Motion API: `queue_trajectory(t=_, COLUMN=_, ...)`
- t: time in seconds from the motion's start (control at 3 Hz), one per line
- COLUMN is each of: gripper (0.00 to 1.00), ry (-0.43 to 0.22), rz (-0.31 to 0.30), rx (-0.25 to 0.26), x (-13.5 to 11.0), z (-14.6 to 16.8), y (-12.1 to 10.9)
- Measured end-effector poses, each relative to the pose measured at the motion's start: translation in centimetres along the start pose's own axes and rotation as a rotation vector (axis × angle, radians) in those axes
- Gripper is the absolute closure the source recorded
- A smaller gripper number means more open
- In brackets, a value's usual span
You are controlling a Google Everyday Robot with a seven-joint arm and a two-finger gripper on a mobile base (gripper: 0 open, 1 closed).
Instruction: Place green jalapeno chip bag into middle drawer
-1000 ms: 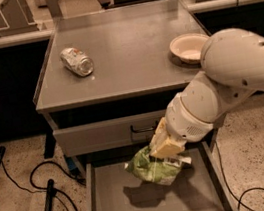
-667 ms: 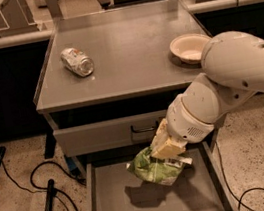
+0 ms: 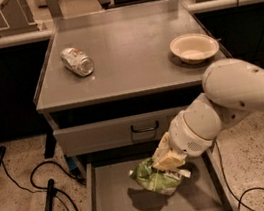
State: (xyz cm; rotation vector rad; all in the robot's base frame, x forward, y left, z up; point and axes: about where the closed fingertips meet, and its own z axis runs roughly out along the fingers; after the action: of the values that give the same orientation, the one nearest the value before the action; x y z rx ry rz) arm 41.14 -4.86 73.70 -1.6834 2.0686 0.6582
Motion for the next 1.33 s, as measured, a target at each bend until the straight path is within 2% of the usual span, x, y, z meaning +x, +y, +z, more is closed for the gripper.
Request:
queue_trajectory(t=0.33, gripper=1.0, ry=-0.033, rz=0.061, rx=-0.017, x=3.1, z=4.1, y=-1.3)
queue_trajectory(t=0.67, gripper=1.0, ry=-0.054, rz=0.099, rx=-0.046, x=5.1, z=6.9, y=-2.4)
queue_trajectory(t=1.0, gripper=1.0, ry=-0.047, rz=0.135, rx=-0.087, x=6.1, z=8.8, y=-3.1)
queue_trajectory(t=1.33, gripper=1.0, ry=-0.047, rz=0.135, rx=-0.087, x=6.1, z=8.8, y=-3.1)
